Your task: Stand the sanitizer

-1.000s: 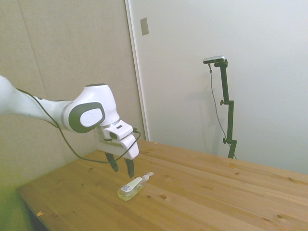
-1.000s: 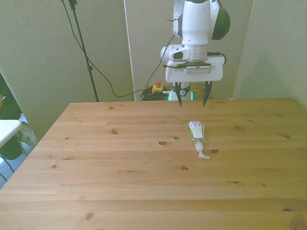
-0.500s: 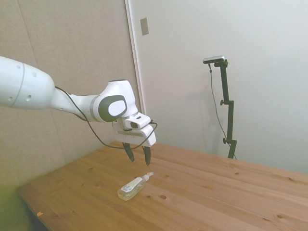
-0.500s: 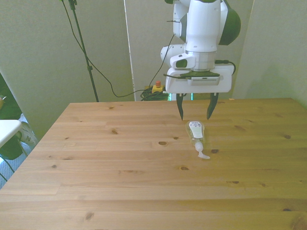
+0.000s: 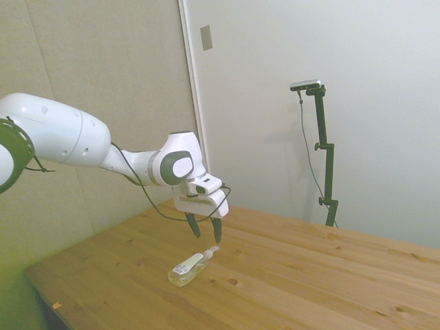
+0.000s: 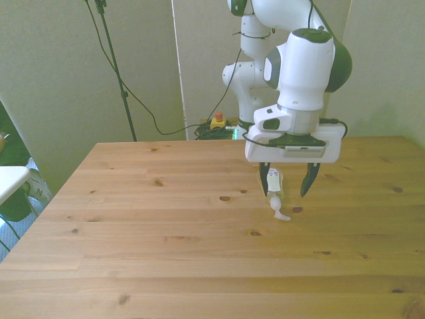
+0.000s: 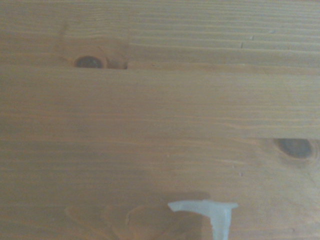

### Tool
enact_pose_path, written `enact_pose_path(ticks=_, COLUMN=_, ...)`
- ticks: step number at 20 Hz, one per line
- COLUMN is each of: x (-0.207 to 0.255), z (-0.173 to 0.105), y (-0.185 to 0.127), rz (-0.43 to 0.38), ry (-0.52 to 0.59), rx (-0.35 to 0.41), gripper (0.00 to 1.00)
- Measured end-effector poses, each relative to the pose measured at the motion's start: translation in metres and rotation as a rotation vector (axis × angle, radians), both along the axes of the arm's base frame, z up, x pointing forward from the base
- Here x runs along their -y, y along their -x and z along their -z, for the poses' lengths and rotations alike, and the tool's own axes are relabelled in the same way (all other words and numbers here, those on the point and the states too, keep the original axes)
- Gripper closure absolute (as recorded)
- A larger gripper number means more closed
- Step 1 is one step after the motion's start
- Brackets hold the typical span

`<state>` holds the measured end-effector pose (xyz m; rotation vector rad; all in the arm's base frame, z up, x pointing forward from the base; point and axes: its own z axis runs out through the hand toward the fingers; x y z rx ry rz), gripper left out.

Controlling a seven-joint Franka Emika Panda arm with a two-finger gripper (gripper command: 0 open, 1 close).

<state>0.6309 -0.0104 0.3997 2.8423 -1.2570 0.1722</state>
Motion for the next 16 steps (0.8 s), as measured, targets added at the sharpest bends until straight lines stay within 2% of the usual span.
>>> enact_pose_path(ticks=8, x=0.005, z=0.035, y=-0.014, rz=0.015, ry=-0.009, rx=-0.037, gripper=0.00)
enact_pose_path(ticks=9, x=0.006, z=0.037, y=-0.014, rz=0.017, ry=-0.008, rx=-0.037, gripper=1.00)
enact_pose_path(ticks=16, x=0.008, z=0.040, y=-0.016, rz=0.024, ry=-0.014, rx=-0.032, gripper=1.00)
